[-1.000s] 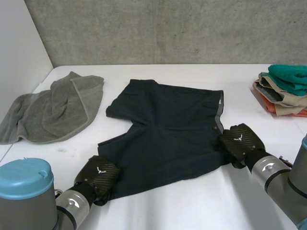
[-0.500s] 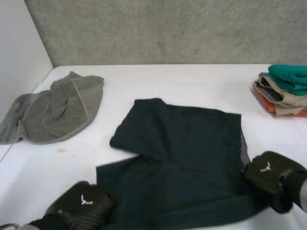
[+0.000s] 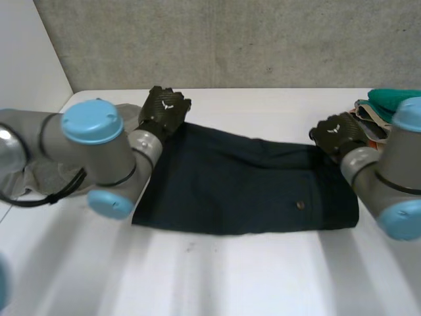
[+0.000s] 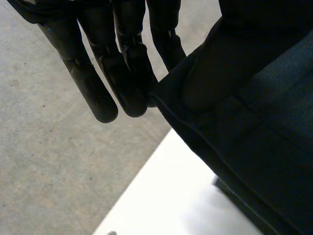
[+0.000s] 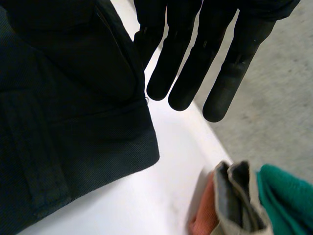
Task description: Fold the laundry.
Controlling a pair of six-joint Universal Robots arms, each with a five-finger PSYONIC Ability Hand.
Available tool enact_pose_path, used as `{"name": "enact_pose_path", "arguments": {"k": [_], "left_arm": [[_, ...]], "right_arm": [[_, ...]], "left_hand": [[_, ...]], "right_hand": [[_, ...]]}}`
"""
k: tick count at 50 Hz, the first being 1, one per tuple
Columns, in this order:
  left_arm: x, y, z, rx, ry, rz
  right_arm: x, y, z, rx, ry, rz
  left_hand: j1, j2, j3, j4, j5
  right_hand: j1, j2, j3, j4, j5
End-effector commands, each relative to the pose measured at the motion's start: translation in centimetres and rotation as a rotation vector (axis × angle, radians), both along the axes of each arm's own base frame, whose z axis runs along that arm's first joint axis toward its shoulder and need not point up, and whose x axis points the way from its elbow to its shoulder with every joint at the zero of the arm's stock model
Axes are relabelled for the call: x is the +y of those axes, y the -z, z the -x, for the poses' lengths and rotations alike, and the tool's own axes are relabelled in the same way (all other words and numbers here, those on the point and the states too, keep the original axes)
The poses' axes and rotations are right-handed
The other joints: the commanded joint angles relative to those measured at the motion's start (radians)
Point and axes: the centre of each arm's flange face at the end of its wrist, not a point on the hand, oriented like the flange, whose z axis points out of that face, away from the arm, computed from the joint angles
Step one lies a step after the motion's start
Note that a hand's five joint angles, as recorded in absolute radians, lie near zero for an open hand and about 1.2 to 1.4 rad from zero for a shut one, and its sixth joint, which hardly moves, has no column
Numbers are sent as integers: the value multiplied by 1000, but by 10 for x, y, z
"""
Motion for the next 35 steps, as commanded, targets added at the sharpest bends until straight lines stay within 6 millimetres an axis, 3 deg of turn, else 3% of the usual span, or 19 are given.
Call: {"name": "enact_pose_path", "arguments": {"k": [1, 5, 7, 8, 10, 11, 15, 19, 23, 25, 29, 35], "left_arm": [[-56, 16, 12, 49, -38, 94], [-67, 36, 20, 53, -26, 101], [-65, 47, 25, 45, -1, 88], [-65, 50, 25, 44, 0, 83], [-62, 52, 27, 46, 7, 74], [-59, 55, 28, 42, 12, 62], [-42, 63, 32, 27, 35, 19], [-31, 31, 23, 59, 28, 15], [-11, 14, 11, 98, 32, -44], [-3, 7, 6, 113, 32, -63], [16, 4, -4, 128, 33, -124], [34, 17, -13, 106, 31, -187]], "right_arm": [[-46, 26, -21, -25, 10, 129], [-69, 38, -25, -42, 49, 220], [-77, 46, -27, -47, 70, 239], [-79, 48, -27, -45, 76, 240], [-79, 48, -27, -53, 94, 237], [-77, 46, -29, -60, 95, 238], [-61, 21, -24, -84, 111, 206], [-31, -3, -11, -106, 106, 69], [9, -14, -5, -169, 72, -129], [26, -10, 1, -190, 51, -252], [41, 13, 20, -184, 70, -413], [37, 34, 28, -203, 76, -358]], "left_hand": [[271, 199, 203, 195, 209], [271, 199, 203, 195, 209], [167, 95, 99, 91, 104], [-157, -229, -225, -233, -219], [-951, -1022, -1019, -1027, -1013], [-825, -897, -894, -901, -888], [-951, -1022, -1019, -1027, -1013], [-951, -1022, -1019, -1027, -1013], [-951, -1022, -1019, -1027, -1013], [-951, -1022, -1019, -1027, -1013], [-951, -1022, -1019, -1027, -1013], [-951, -1022, -1019, -1027, -1013]], "right_hand": [[287, 216, 207, 199, 199], [287, 216, 207, 199, 199], [-618, -688, -698, -706, -706], [-935, -1005, -1015, -1023, -1023], [-935, -1005, -1015, -1023, -1023], [-935, -1005, -1015, -1023, -1023], [-935, -1005, -1015, -1023, -1023], [-935, -1005, -1015, -1023, -1023], [-807, -878, -888, -896, -895], [-737, -808, -817, -825, -825], [-704, -775, -785, -792, -792], [-637, -708, -718, -725, -725]]}}
